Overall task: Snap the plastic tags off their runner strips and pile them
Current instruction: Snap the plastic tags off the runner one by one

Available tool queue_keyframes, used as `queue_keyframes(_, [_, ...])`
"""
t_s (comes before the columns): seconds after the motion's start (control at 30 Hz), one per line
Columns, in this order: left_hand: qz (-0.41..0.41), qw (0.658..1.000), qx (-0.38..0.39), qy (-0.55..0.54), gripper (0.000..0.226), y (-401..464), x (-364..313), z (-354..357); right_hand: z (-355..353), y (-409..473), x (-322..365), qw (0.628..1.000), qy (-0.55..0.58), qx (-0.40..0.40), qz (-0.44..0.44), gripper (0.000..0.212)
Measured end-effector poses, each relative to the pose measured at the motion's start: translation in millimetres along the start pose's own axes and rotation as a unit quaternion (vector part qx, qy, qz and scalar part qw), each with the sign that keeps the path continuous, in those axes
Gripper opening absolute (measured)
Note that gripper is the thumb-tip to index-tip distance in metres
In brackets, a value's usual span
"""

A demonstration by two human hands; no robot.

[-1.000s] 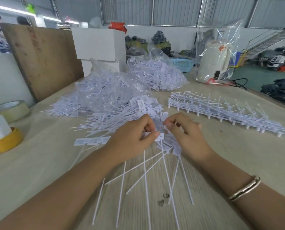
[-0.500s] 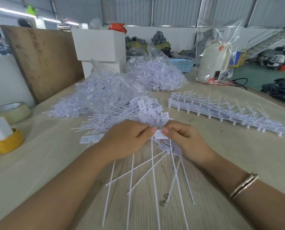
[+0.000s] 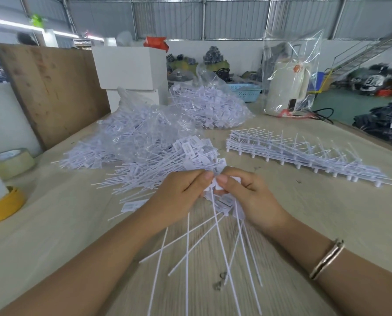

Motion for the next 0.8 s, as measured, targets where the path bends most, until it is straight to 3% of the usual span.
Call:
queue_keyframes(0.13, [0.016,0.999,-0.026,-0.023,0.038,1,-5,1,-2,-2,-1,0.999,0.026,-0.045,-0.013,0.023])
queue_keyframes(0.37, [0.008,0.997,-0.049,-0.064,0.034,3,-6,4,-4,0,-1,0.998,0.005,-0.064,-0.009,0.028])
queue_keyframes(0.53, [-0.034,0.986,-0.088,-0.135,0.047,-1,0,-13,-25,-4,-3,0.989,0.096,-0.108,0.009,0.032])
queue_keyframes(0.7, [-0.027,0.997,-0.040,-0.062,0.049,-5,11,-20,-29,-9,-7,0.991,-0.020,-0.065,0.113,0.030])
queue_keyframes(0.8, [-0.041,0.999,-0.009,0.027,0.022,-5,15,-17,-24,-2,-7,0.951,-0.262,-0.058,0.156,0.019])
Point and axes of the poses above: each hand's wrist, its own y-axis towards the middle knuckle, its own z-axis out of the palm, x = y × z, the point moved 5 cm from there along y, towards the middle knuckle, and after that the axes turned 14 degrees about x, right-handed, at the moved point
